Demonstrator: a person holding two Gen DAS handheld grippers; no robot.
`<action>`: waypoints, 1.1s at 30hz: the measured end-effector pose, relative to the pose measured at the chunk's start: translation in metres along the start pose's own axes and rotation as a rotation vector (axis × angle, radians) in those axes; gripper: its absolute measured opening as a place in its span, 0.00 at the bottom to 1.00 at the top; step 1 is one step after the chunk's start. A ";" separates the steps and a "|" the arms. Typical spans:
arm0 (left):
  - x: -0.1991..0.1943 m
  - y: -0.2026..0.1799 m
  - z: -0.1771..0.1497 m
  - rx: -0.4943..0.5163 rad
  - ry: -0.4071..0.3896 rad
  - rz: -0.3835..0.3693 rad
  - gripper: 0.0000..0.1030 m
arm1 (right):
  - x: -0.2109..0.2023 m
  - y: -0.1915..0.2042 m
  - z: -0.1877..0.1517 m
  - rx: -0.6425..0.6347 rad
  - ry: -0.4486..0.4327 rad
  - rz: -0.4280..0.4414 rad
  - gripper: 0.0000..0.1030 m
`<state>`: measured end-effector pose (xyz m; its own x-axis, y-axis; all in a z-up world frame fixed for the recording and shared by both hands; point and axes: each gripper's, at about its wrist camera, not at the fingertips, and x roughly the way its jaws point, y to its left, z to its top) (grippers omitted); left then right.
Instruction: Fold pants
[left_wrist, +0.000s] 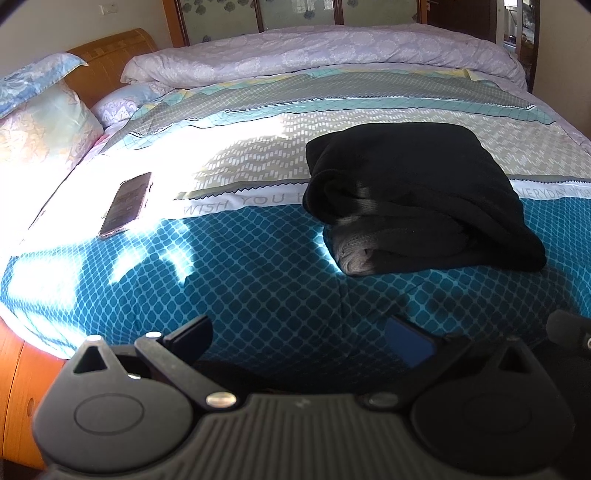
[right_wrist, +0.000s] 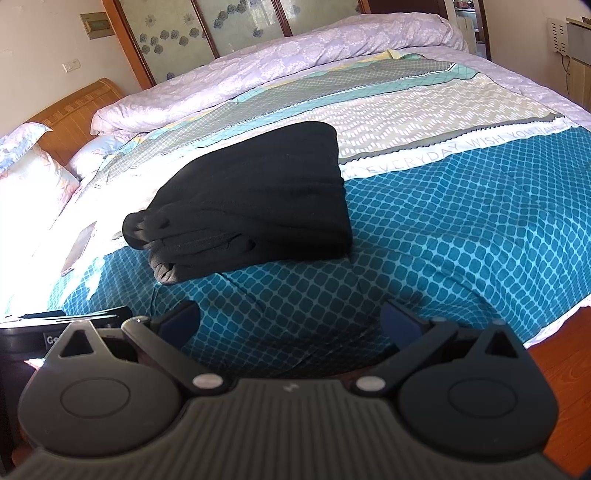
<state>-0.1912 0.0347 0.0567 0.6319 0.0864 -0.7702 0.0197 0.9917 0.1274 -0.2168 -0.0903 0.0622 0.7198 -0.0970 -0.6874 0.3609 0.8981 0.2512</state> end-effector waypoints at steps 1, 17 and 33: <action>0.000 0.000 0.000 0.002 0.000 0.003 1.00 | 0.000 0.000 0.000 0.000 0.000 0.000 1.00; 0.000 -0.003 -0.001 0.050 -0.030 0.069 1.00 | 0.000 0.000 0.000 0.000 0.001 0.000 1.00; 0.006 -0.007 -0.004 0.085 0.002 0.049 1.00 | 0.000 0.000 0.000 0.000 0.002 0.001 1.00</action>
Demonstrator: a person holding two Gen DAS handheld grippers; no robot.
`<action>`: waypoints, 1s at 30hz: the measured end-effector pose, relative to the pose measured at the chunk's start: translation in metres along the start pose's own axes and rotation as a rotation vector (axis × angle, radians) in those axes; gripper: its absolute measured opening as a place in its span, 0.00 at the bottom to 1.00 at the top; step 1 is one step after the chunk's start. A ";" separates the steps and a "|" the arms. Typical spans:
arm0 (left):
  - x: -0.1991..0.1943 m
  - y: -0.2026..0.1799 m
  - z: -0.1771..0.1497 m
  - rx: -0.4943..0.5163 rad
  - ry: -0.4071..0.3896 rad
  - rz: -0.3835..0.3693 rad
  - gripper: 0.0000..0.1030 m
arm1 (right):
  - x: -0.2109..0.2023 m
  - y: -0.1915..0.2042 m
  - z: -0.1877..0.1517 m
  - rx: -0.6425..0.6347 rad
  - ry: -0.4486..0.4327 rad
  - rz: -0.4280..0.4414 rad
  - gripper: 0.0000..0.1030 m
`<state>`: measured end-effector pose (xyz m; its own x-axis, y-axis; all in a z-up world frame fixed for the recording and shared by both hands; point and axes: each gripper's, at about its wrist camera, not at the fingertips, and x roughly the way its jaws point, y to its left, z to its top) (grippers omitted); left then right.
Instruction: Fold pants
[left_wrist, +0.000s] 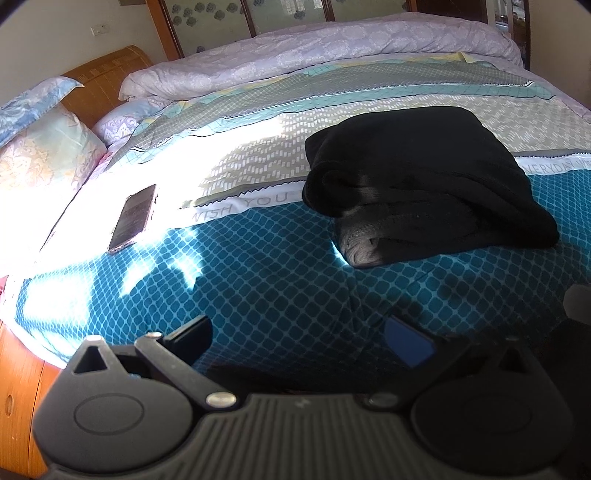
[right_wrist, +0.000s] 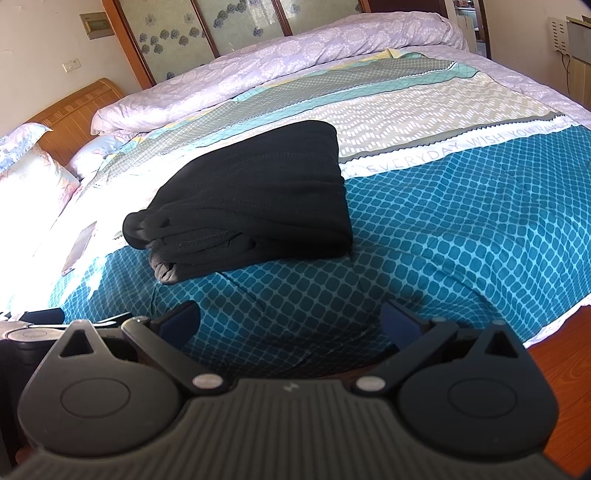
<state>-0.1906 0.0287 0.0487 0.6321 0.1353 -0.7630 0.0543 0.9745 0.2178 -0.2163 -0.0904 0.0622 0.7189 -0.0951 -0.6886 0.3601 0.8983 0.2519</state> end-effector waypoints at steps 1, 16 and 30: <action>0.001 0.000 0.000 -0.001 0.008 -0.009 1.00 | 0.000 0.000 0.000 0.000 0.000 0.000 1.00; 0.004 -0.003 -0.004 0.001 0.062 -0.066 1.00 | 0.000 0.000 0.000 0.001 0.004 0.002 1.00; 0.008 -0.002 -0.004 -0.008 0.100 -0.109 1.00 | 0.000 0.000 -0.002 0.004 0.006 0.003 1.00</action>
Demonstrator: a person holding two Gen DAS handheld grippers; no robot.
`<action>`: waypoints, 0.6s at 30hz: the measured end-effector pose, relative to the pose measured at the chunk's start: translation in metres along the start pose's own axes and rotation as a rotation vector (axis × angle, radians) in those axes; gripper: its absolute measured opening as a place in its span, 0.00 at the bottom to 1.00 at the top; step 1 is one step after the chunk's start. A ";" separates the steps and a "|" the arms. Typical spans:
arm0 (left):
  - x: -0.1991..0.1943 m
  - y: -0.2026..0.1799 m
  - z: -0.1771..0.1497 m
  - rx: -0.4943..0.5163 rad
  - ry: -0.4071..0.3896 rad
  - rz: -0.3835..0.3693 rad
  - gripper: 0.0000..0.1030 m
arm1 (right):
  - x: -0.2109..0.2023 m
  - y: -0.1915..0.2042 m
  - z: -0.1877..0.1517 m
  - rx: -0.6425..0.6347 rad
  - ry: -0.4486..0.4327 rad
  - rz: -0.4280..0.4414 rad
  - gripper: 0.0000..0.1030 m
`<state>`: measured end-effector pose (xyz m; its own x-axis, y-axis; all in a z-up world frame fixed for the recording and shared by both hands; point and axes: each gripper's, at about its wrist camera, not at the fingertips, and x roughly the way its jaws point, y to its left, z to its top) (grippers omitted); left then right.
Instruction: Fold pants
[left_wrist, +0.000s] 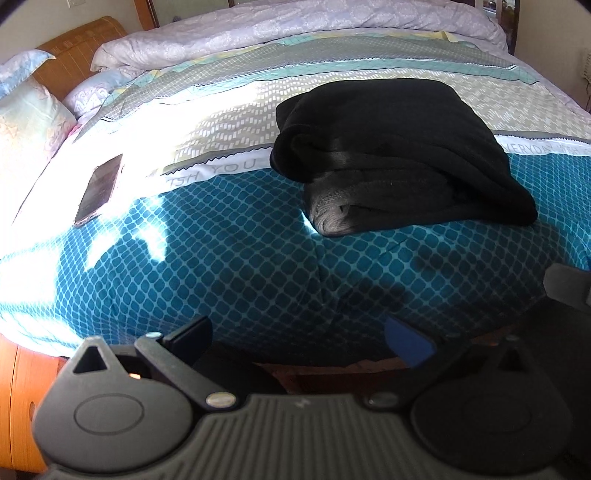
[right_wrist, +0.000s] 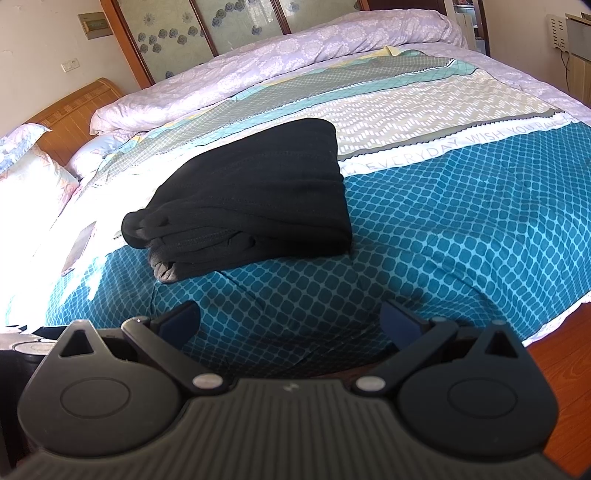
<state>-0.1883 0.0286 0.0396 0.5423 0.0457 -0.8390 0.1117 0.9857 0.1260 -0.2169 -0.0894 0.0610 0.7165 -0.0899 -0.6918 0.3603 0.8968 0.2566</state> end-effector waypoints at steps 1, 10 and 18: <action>0.000 0.000 0.000 -0.002 0.003 -0.005 1.00 | 0.000 0.000 0.000 0.000 0.001 0.000 1.00; 0.001 0.001 0.000 -0.011 0.013 -0.021 1.00 | -0.001 -0.004 0.003 0.011 -0.005 -0.004 1.00; -0.008 0.000 0.002 -0.017 -0.012 -0.038 1.00 | -0.007 -0.009 0.007 0.025 -0.049 -0.022 1.00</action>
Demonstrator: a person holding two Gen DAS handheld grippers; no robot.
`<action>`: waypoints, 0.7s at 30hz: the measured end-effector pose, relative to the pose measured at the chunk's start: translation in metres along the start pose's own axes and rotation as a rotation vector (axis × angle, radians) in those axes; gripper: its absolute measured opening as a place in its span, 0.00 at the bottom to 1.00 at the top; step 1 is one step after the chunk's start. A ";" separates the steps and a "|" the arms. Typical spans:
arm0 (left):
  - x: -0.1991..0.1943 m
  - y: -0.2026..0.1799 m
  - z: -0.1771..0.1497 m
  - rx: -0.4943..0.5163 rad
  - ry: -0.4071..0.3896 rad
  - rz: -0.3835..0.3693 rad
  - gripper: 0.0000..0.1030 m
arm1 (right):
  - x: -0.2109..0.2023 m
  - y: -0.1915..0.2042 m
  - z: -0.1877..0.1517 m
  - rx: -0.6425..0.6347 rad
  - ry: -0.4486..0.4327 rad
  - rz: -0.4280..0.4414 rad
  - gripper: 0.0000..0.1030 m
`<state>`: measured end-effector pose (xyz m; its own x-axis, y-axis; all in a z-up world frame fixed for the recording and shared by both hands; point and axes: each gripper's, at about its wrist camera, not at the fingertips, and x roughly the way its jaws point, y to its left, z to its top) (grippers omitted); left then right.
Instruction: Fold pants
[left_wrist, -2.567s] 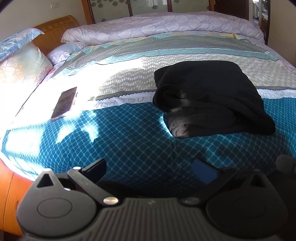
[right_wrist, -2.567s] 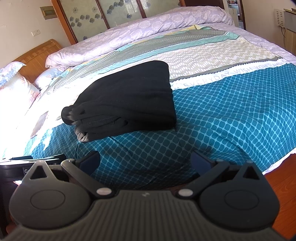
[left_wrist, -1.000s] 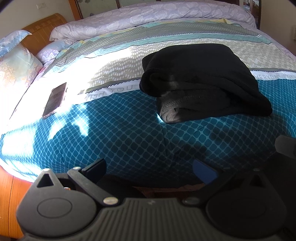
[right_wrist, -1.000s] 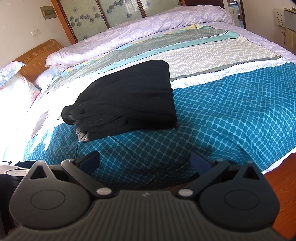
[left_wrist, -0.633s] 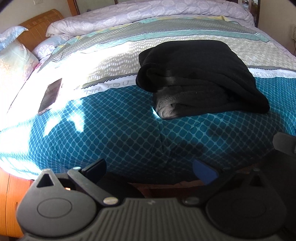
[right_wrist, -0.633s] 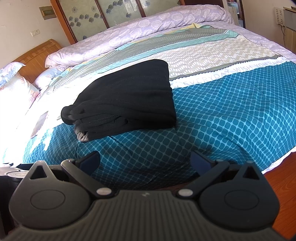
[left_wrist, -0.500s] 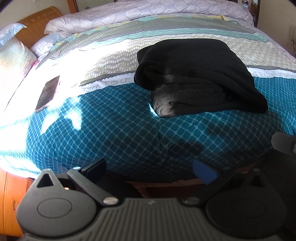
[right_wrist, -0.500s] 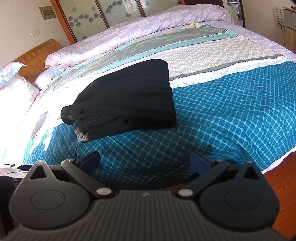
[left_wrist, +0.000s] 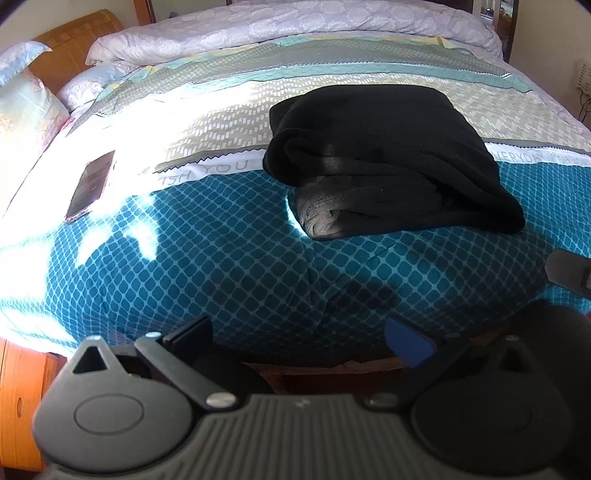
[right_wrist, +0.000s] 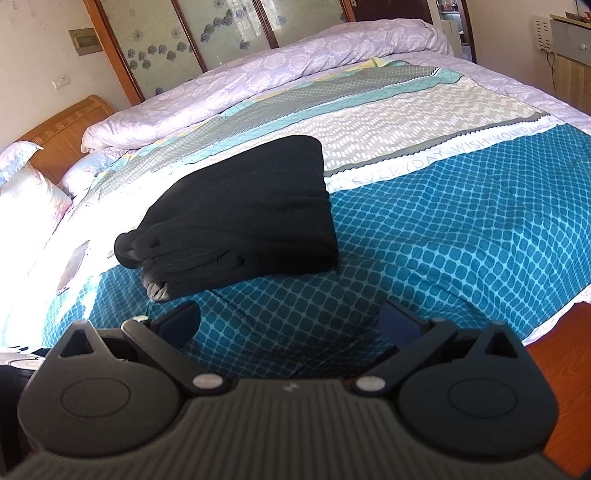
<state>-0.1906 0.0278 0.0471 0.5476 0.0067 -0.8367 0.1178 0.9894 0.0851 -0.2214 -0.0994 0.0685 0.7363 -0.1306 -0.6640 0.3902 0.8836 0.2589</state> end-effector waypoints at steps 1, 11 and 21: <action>-0.002 -0.001 0.000 0.003 -0.008 0.001 1.00 | -0.001 0.001 0.000 -0.006 -0.007 -0.002 1.00; -0.012 -0.006 0.003 0.018 -0.042 -0.004 1.00 | -0.011 0.005 0.004 -0.040 -0.087 -0.022 1.00; -0.025 -0.001 0.005 -0.027 -0.081 -0.040 1.00 | -0.012 0.006 0.004 -0.044 -0.107 -0.029 1.00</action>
<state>-0.2002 0.0256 0.0706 0.6080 -0.0431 -0.7928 0.1191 0.9922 0.0375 -0.2257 -0.0942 0.0812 0.7805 -0.2020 -0.5917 0.3898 0.8971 0.2080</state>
